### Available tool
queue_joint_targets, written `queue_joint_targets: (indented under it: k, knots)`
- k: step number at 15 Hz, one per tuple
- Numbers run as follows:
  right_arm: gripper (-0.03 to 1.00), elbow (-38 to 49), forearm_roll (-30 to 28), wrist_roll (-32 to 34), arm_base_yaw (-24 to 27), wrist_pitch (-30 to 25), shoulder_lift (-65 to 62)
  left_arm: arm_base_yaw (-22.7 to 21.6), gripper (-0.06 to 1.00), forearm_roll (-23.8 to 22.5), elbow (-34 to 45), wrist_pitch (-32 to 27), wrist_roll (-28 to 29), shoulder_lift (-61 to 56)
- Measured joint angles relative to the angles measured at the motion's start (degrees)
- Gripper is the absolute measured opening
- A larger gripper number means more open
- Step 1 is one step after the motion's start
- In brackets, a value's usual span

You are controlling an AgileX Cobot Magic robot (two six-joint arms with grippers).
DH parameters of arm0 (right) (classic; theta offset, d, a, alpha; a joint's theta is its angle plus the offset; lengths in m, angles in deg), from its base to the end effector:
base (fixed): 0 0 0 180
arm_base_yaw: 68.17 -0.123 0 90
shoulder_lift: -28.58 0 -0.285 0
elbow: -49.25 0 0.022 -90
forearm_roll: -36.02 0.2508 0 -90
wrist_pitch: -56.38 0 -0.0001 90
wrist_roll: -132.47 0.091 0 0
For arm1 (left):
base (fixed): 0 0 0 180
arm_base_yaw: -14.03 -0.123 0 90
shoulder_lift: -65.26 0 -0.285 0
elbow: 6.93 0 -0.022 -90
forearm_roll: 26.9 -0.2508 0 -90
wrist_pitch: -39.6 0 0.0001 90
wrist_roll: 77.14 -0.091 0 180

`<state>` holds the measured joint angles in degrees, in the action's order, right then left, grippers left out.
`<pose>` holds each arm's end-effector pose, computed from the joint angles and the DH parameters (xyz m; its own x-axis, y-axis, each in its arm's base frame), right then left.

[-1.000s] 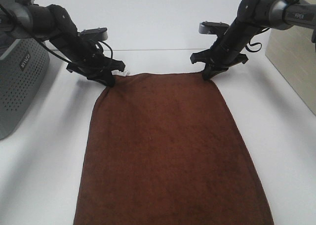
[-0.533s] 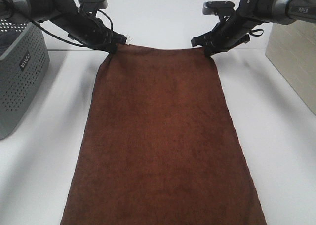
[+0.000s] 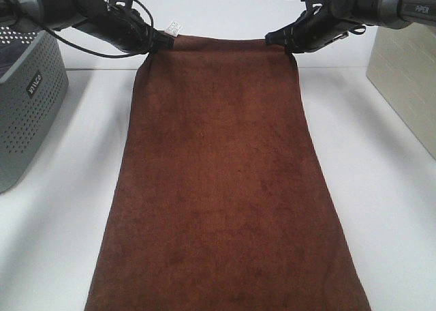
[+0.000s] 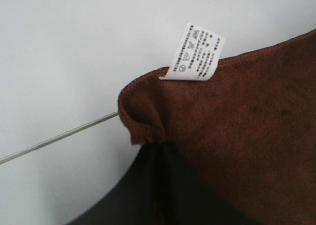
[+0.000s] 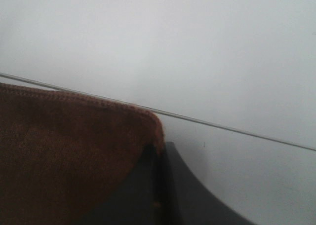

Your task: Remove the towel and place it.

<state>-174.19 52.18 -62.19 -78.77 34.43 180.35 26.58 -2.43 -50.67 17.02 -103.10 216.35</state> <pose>0.5545 0.1134 0.1422 -0.6268 -0.1105 -0.7713 -0.2577 0.9636 0.0713 0.5494 -0.1372 0.1515 -0.5825 0.1856 -0.7914 0.3695 0.9276 -0.0545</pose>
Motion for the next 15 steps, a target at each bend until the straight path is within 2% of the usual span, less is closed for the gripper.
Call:
queue_joint_targets:
  k: [4,11,15]
  knots:
    - [0.01,0.0,0.0,0.0,0.0,1.3,0.0,0.2,0.00,0.1,0.0,1.6,-0.2,1.7]
    - [0.01,0.0,-0.2,-0.1,0.0,5.8,2.8,1.3,0.00,0.5,0.0,10.4,-0.2,5.3]
    - [0.01,0.0,-0.2,-0.1,0.0,7.6,4.4,1.7,0.00,0.5,0.0,12.7,-0.2,6.1]
